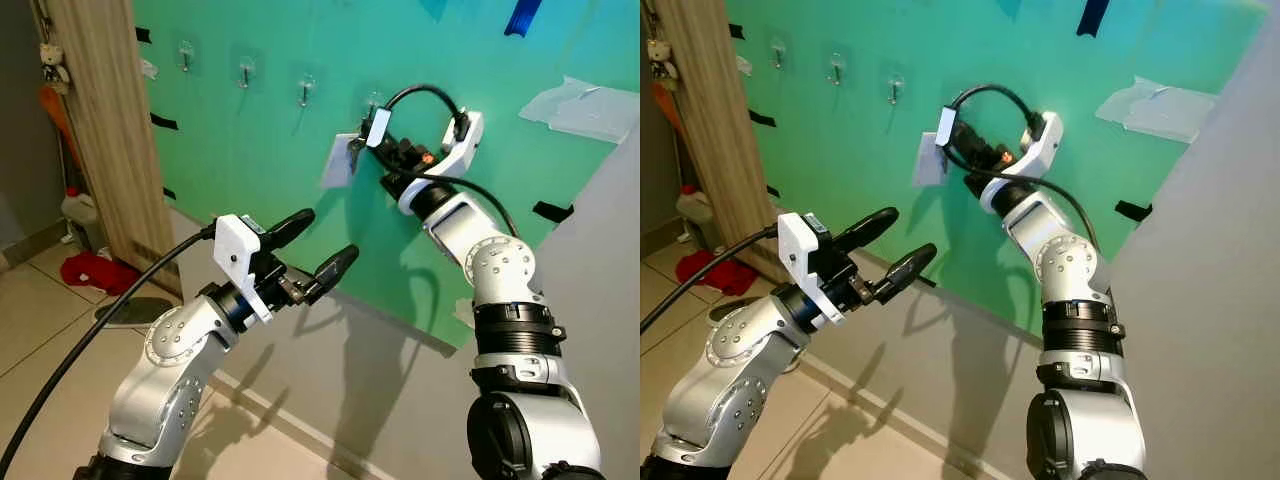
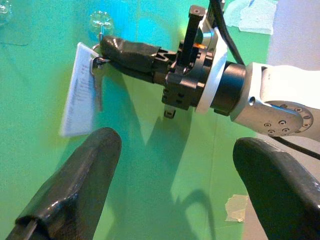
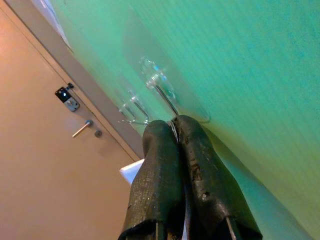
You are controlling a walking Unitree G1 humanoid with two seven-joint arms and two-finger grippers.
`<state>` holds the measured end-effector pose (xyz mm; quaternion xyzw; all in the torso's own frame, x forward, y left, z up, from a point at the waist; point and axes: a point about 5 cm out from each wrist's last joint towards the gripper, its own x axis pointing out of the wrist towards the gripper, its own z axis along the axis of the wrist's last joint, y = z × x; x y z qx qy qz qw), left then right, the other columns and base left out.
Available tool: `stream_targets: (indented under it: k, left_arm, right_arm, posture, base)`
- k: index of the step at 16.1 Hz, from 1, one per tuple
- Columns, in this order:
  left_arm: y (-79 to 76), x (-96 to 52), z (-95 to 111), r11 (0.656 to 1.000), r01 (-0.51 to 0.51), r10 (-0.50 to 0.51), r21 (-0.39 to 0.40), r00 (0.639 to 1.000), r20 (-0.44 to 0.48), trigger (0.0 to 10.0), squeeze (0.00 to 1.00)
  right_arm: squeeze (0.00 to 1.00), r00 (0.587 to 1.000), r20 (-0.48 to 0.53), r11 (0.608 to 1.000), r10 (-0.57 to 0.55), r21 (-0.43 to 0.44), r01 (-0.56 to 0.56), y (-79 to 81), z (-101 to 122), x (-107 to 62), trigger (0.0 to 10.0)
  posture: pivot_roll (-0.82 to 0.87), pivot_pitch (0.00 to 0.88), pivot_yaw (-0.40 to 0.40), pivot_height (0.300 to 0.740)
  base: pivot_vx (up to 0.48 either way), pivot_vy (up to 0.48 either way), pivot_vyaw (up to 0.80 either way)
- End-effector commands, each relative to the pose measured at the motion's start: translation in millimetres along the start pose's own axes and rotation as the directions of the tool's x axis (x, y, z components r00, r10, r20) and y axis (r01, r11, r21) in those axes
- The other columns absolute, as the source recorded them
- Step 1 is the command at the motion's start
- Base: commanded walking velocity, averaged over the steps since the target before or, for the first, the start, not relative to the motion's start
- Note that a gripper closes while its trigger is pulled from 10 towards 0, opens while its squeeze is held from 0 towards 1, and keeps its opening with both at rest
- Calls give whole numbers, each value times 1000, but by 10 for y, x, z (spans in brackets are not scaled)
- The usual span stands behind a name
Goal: Hang keys on a hook
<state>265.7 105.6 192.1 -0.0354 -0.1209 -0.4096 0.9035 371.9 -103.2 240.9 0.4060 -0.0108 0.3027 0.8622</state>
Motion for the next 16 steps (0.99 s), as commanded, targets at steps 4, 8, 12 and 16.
stream_targets:
  k: [4,8,12,16]
  left_arm:
    - [-55,43,15,999,43,-43,15,999,-7,10000,0]
    - [-48,42,17,999,44,-44,20,999,-10,10000,0]
    - [-59,38,8,999,45,-45,18,999,-15,10000,0]
    - [0,0,-96,998,-36,40,59,997,-71,10000,0]
  right_arm:
    - [1000,984,-43,984,-173,-41,171,-272,-118,-102,10000]
    - [1000,949,169,820,-267,-478,316,-319,49,-180,10000]
    - [1000,933,230,729,-276,-582,360,-318,27,-331,10000]
    - [1000,911,292,606,-293,-680,413,-335,-31,-698,10000]
  posture:
    - [78,0,-122,740]
    - [77,0,-121,740]
    - [71,0,-120,740]
    - [49,0,-119,740]
  base:
    - [0,0,0]
    - [0,0,0]
    - [0,0,0]
    - [0,0,0]
